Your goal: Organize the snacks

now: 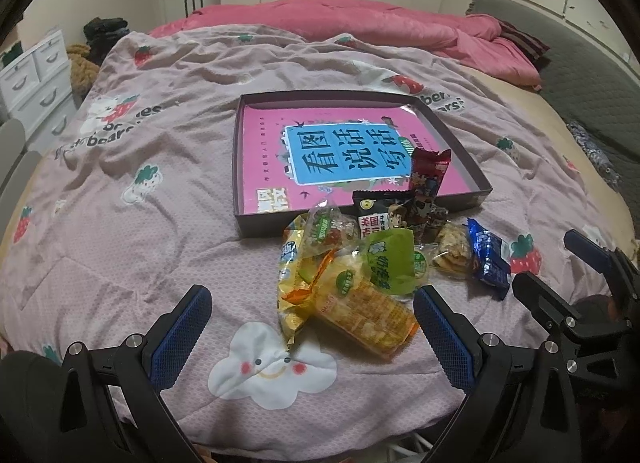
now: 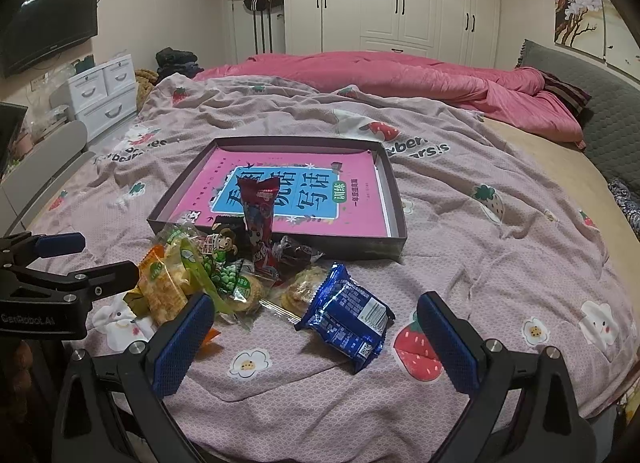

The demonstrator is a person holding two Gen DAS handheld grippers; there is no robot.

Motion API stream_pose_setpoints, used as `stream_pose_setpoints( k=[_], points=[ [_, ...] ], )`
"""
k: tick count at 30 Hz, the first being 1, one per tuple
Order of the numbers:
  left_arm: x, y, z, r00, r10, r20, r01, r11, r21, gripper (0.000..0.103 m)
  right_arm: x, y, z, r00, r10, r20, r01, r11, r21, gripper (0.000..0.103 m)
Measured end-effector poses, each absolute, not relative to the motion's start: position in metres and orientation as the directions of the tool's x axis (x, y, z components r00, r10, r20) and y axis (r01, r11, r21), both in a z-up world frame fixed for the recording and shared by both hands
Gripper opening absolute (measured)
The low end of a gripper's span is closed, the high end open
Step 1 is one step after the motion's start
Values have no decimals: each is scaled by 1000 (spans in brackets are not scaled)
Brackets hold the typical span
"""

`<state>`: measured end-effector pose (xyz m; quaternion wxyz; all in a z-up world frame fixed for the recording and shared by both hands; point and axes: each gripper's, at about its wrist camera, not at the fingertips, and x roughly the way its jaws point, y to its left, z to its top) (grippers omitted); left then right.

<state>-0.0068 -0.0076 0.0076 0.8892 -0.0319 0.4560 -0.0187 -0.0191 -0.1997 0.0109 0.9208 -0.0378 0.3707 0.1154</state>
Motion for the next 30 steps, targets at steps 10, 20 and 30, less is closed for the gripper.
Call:
stream_pose_setpoints(
  k=[10,20,30],
  points=[
    [-8,-9,7,585,-67,-809,10,997,-76,101,-19,-200,11,699,185,-691,-241,970,15,102],
    [-8,-10,7,584,-69,-809,13,997,-76,101,-19,-200,11,698,186,-692,-241,970,17,102],
    [-7,-9,4,575,-77,-815,13,996,-85,101,-15,-204,6,688,191,-700,-235,971,34,102]
  ],
)
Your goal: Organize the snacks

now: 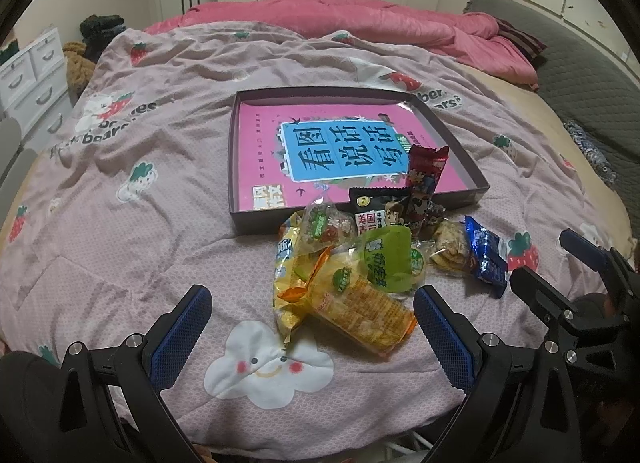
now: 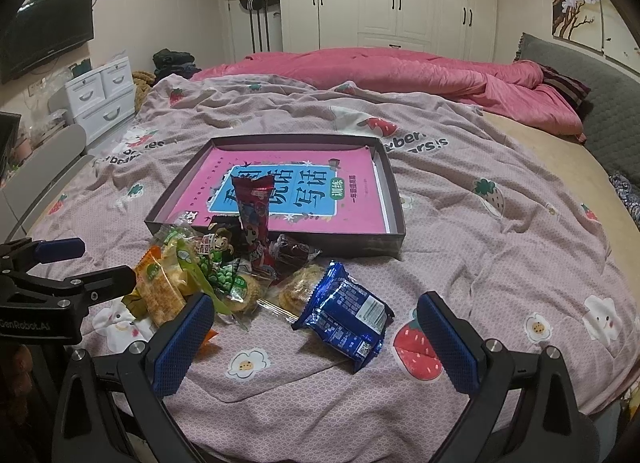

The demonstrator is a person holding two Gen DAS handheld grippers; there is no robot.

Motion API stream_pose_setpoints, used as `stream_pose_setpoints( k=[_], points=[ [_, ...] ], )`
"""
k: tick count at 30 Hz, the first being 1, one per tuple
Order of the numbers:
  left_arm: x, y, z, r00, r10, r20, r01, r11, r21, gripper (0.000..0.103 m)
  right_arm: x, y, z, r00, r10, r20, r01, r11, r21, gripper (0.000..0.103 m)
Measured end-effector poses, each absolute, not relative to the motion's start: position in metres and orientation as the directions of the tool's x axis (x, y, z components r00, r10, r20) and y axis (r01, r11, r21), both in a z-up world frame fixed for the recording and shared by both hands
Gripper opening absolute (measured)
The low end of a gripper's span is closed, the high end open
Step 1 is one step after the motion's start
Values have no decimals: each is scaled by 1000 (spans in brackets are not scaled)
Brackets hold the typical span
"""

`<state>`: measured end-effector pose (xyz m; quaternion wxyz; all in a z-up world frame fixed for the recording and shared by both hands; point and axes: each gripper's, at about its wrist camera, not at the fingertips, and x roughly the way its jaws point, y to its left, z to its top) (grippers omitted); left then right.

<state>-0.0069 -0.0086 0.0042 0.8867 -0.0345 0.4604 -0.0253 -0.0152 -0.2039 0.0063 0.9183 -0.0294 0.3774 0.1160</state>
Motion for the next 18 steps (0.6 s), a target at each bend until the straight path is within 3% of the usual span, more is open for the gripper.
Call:
stream_pose_setpoints(
  k=[18],
  points=[
    [2,21,-20,463,-132,-876,-52,983,-176,101,-7,-216,-2,663,194,-723,-197,977,81,102]
  ],
)
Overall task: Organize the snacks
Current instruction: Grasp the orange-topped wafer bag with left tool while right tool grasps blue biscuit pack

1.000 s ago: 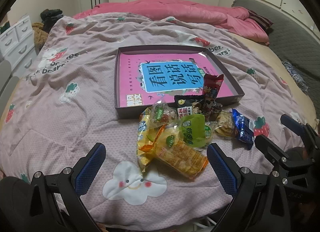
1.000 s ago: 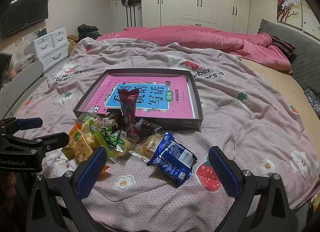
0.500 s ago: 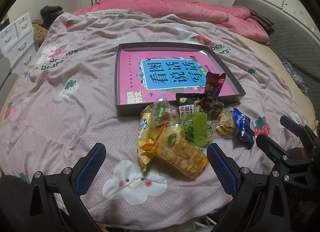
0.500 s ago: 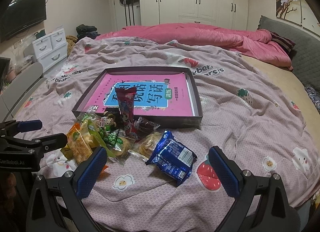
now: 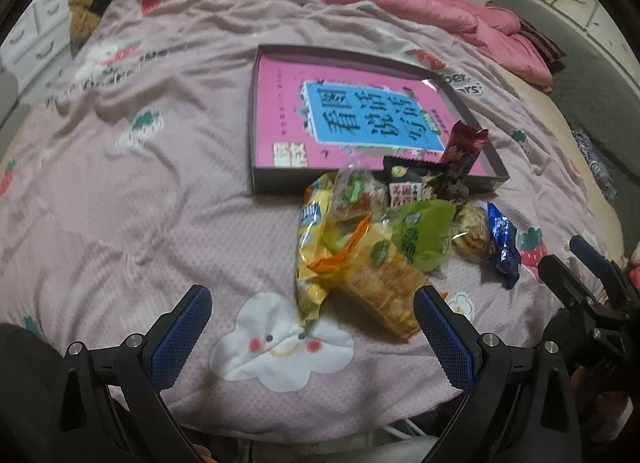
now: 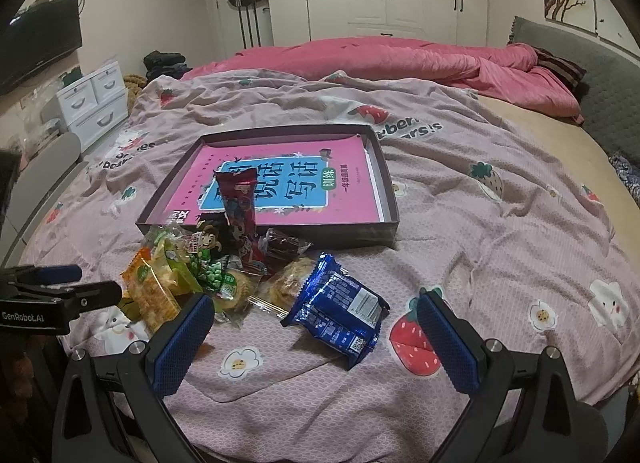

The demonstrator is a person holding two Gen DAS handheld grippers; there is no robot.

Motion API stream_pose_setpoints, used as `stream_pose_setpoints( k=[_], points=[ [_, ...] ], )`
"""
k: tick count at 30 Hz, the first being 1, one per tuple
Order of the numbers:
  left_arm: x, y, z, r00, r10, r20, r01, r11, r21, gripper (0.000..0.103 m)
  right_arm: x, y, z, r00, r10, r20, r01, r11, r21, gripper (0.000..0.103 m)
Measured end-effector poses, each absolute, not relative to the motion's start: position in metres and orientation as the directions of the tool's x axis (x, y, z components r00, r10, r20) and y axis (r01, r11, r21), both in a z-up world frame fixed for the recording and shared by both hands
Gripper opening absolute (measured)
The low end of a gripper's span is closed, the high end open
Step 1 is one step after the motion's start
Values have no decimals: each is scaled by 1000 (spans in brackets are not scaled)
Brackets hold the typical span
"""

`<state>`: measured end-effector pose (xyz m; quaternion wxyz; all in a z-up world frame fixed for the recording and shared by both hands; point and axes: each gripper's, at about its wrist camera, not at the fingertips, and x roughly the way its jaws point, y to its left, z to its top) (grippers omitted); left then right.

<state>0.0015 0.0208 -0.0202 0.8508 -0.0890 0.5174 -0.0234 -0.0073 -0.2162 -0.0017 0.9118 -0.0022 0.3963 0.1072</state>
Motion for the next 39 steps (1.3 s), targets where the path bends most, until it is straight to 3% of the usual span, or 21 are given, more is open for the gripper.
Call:
stream_pose_setpoints(
  k=[10,25,32,34,36,39],
  points=[
    [1,-7,-34,376,-281,-883,-65,943,-327,101,2,-225,-12,633,168,-756,-160,983,85,102],
    [30,-25,-57,320,-145,-936,-222,949,-223,101,31,-232,-43,530,171,-831,-130,984,120,102],
    [40,-25,-68,305,-136,-943,-245,945,-216,98,44,-240,-61,462,208,-862,-78,978,194,102],
    [40,-25,-71,304,-139,-942,-250,943,-220,94,45,-240,-64,453,220,-864,-76,975,209,101],
    [41,-23,-72,302,-137,-943,-261,940,-220,83,48,-238,-68,440,234,-867,-84,972,220,95],
    [39,-20,-75,299,-137,-944,-282,933,-225,76,51,-234,-72,425,235,-874,-99,972,213,82]
  ],
)
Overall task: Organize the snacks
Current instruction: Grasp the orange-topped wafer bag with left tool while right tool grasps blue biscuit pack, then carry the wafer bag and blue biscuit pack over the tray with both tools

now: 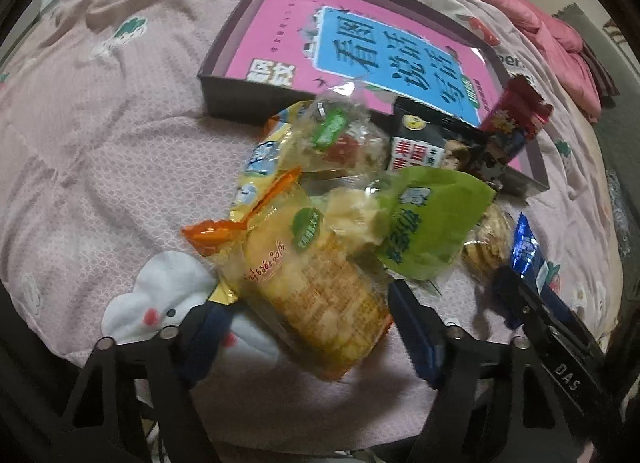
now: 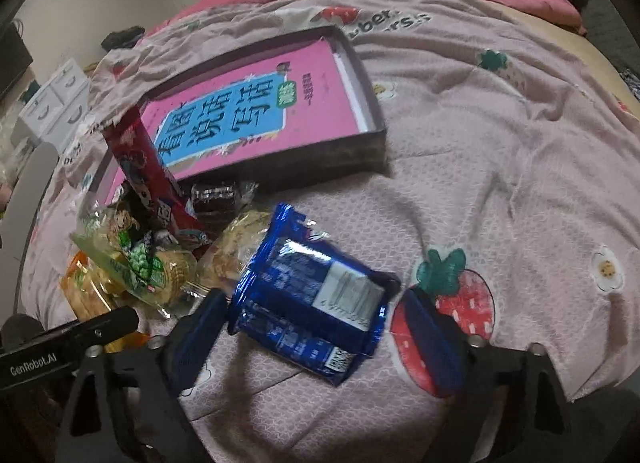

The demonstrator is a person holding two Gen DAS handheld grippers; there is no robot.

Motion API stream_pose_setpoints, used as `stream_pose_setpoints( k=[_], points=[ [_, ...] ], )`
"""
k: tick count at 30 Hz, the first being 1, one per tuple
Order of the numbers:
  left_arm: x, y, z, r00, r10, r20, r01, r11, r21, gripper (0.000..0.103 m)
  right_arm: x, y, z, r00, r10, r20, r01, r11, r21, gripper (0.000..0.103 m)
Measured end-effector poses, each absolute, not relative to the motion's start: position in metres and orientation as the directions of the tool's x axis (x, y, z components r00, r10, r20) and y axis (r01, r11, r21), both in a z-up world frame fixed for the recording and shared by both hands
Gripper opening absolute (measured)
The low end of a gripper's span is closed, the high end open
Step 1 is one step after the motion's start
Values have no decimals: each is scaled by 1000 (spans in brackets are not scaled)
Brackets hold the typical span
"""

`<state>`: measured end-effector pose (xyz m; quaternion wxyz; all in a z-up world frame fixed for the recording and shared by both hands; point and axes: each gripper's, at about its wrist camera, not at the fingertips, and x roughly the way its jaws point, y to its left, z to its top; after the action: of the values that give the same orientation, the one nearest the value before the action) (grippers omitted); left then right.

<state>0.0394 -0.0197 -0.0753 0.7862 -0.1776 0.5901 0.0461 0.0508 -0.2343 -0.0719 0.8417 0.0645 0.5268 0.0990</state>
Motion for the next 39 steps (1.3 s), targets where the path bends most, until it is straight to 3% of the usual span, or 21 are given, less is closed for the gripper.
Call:
stream_pose_setpoints(
  k=[4,14,25,39],
  points=[
    [38,-16,-75,302,-140,-943,-292,928,-231,64,49,-239,-70,434,259,-863,-99,966,240,72],
    [19,13,-78,298,-253,-920,-270,903,-335,24,49,-265,-64,467,292,-835,-27,948,316,67],
    [6,16,-65,297,-296,-908,-219,904,-367,23,45,-270,-54,508,298,-808,-30,944,329,66],
    [6,29,-18,458,-223,-861,-166,930,-329,23,37,-264,-18,644,293,-706,-111,950,292,66]
  ],
)
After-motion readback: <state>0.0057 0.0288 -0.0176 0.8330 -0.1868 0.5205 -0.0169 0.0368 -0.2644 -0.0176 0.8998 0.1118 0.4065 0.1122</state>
